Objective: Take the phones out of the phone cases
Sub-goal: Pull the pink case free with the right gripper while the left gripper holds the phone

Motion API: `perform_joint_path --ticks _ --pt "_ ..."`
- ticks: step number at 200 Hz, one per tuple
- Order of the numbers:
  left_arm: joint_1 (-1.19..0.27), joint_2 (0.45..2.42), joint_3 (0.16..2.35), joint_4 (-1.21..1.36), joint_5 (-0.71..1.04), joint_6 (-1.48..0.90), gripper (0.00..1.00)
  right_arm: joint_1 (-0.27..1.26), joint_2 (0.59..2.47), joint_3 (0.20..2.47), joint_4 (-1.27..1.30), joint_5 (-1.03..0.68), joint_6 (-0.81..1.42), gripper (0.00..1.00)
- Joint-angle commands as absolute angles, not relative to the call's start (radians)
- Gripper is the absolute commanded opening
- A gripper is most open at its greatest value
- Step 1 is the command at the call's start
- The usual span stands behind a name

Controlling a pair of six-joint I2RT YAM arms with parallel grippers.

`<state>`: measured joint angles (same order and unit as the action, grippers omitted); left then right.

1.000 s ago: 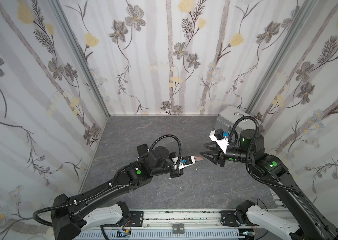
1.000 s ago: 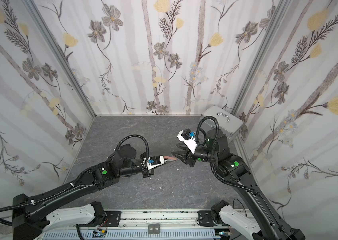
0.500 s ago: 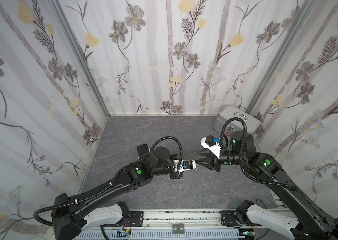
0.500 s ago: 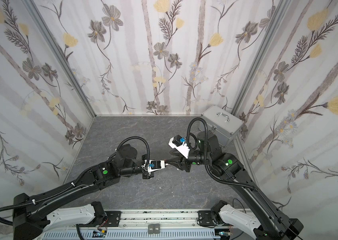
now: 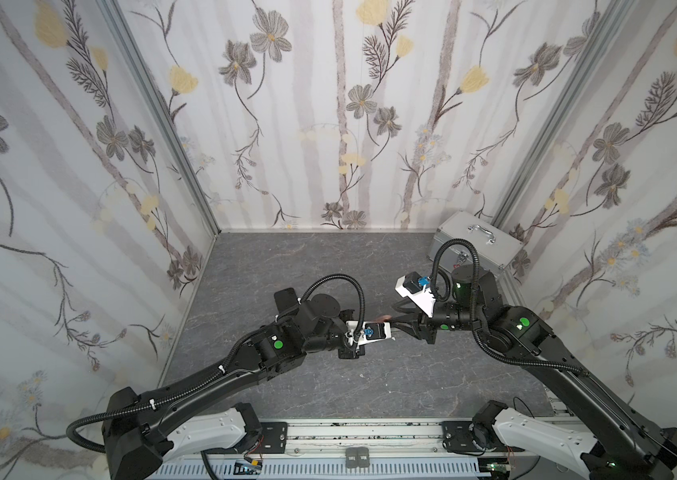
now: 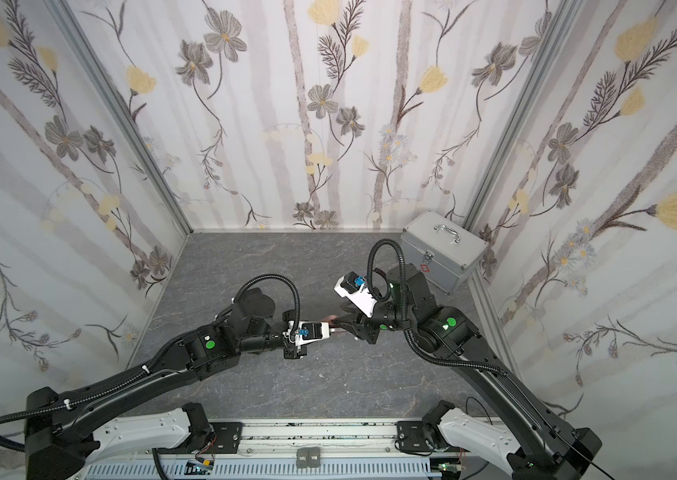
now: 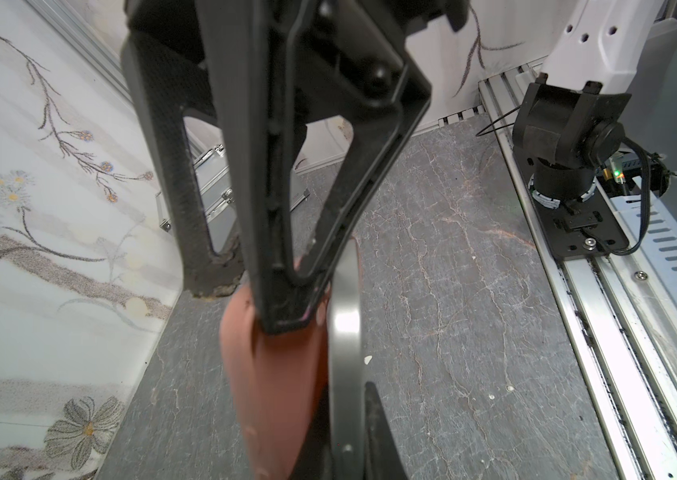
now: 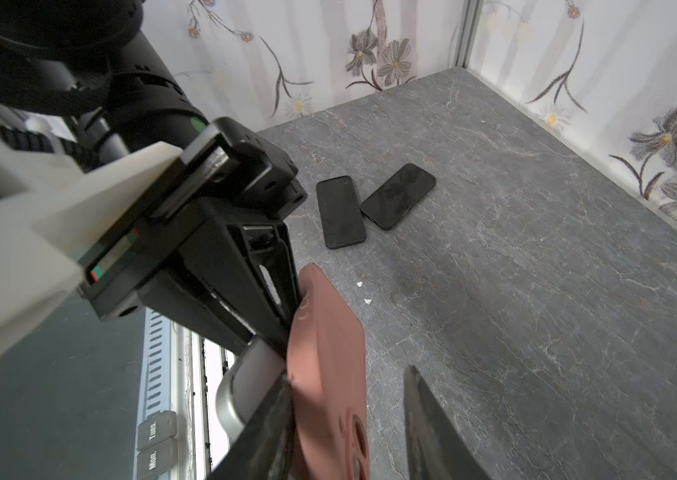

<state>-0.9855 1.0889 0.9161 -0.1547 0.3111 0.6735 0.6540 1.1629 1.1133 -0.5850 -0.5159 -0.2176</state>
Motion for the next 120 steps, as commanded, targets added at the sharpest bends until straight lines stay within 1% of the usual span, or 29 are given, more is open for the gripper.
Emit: perform_joint_path --ticks 1,21,46,88,120 --pt "-0.985 1.079 0.919 -0.086 0.338 0.687 0.00 0.654 1.158 1.102 -0.562 -0.463 -0.221 0.42" --pt "-0.985 1.077 0.920 -0.084 0.345 0.685 0.00 0.653 1.157 1.087 -0.566 -0.483 -0.235 0.41" --pt "-0.985 1.075 0.920 -0.084 0.356 0.683 0.00 0.654 1.167 1.079 -0.574 -0.563 -0.253 0.37" --pt "-0.984 1.073 0.917 -0.084 0.342 0.678 0.00 0.653 1.164 1.079 -0.555 -0.568 -0.237 0.20" --pt "-0.986 1.060 0.908 -0.084 0.347 0.671 0.00 0.625 1.132 1.063 -0.495 -0.557 -0.158 0.07"
